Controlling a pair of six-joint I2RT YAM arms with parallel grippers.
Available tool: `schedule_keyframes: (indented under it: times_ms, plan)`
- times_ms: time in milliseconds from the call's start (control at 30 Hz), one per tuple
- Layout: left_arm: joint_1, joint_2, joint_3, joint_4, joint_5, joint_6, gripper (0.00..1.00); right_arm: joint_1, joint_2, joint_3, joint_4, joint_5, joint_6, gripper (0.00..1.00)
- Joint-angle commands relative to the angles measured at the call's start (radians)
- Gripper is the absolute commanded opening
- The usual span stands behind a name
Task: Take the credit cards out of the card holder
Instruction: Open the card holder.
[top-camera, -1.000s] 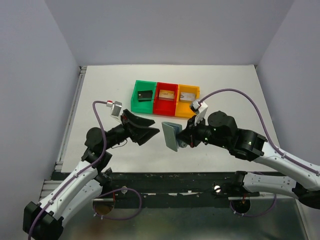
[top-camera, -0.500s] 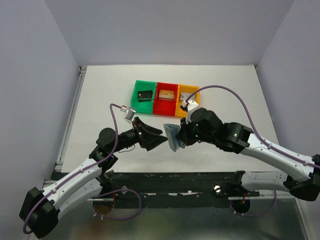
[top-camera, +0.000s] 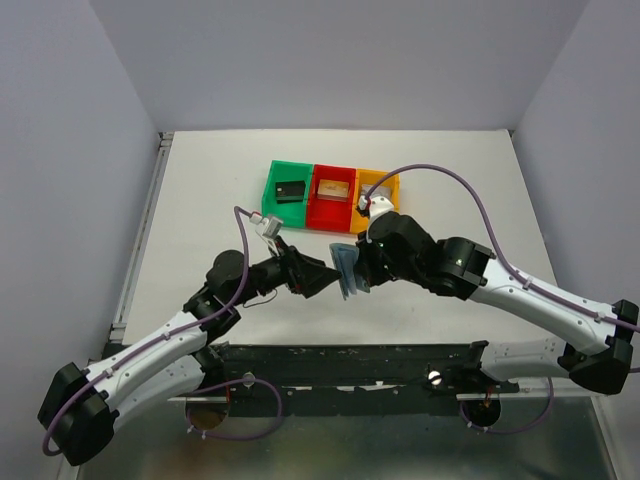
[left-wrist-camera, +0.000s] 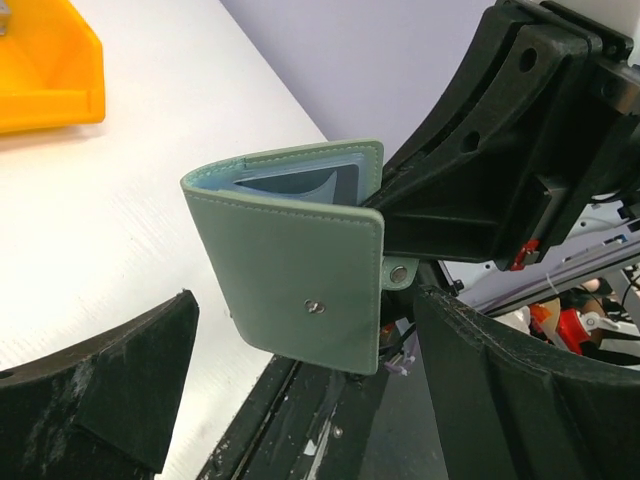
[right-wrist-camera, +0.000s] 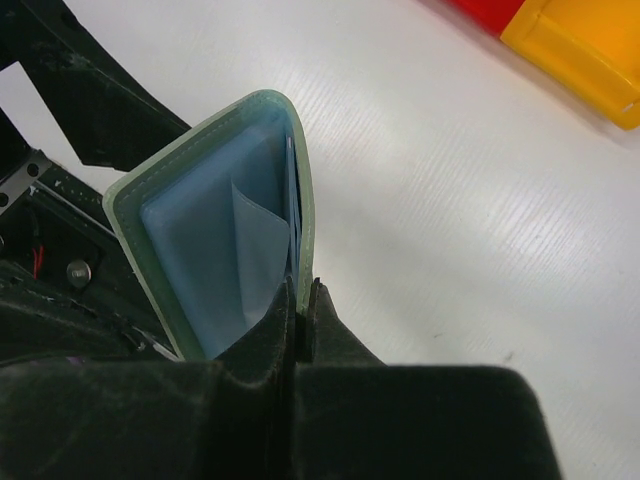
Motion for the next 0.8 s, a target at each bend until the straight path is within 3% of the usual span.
schedule_keyframes:
  times_ms: [0, 133, 533, 767]
  plan:
    - [-0.032, 0.027, 0.051, -0.024, -0.067, 0.035, 0.97, 0.007, 0.012, 0.038, -0.023, 0.043, 0.014, 0.0]
    - [-0.053, 0.042, 0.064, -0.03, -0.084, 0.06, 0.9, 0.009, 0.01, 0.032, -0.015, 0.039, 0.012, 0.0]
    - [-0.07, -0.028, 0.051, -0.119, -0.157, 0.127, 0.45, 0.009, -0.036, -0.024, 0.035, 0.024, 0.02, 0.0]
    - [-0.069, -0.057, 0.068, -0.175, -0.176, 0.161, 0.38, 0.007, -0.059, -0.05, 0.051, 0.021, 0.023, 0.01]
